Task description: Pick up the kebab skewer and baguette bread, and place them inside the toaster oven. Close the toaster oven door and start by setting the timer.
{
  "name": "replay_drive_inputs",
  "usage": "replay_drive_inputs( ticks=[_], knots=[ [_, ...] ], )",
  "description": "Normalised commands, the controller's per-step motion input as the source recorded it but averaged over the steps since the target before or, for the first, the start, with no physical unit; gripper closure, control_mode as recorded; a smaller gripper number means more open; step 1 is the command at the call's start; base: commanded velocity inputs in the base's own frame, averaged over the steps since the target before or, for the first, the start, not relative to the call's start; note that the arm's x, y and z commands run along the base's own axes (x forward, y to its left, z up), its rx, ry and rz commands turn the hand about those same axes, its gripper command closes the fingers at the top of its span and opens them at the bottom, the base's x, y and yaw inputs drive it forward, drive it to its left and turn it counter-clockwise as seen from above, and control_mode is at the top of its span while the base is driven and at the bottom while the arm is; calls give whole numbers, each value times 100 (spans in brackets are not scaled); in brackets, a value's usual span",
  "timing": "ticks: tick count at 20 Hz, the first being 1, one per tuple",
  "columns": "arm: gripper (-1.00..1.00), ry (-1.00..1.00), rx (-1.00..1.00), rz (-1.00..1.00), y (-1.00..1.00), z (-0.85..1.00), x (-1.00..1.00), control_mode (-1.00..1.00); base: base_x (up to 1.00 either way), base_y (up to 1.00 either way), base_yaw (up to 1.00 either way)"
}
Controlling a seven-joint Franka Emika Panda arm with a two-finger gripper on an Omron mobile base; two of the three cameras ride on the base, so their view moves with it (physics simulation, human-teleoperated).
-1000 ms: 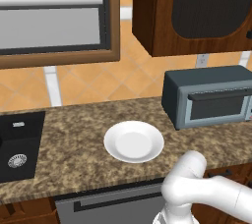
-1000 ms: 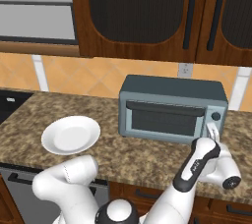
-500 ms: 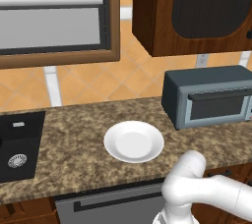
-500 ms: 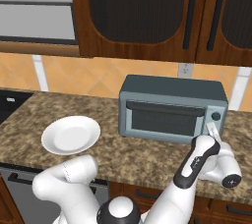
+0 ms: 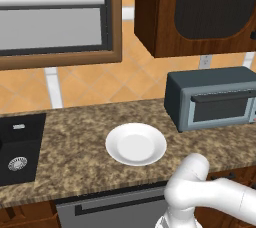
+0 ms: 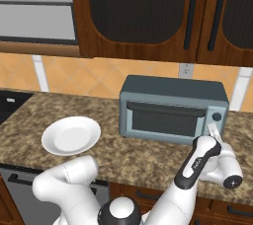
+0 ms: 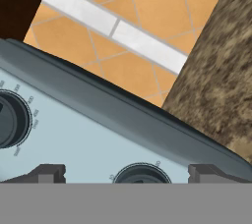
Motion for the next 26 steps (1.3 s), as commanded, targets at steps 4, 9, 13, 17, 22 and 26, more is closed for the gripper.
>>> replay_drive_inputs(
  ticks=[4, 9, 13, 17, 22, 26],
  knots=[
    [-100, 0, 0, 0, 0, -5, 0, -100, 0, 0, 0],
    [-100, 0, 0, 0, 0, -1, 0, -100, 0, 0, 0],
    [-100, -6, 1, 0, 0, -1, 4, -100, 0, 0, 0],
    [-100, -4, 0, 0, 4, -12, 4, -100, 0, 0, 0],
    [-100, -3, 0, 0, 0, -8, 0, -100, 0, 0, 0],
    [-100, 0, 0, 0, 4, 0, 0, -100, 0, 0, 0]
  ],
)
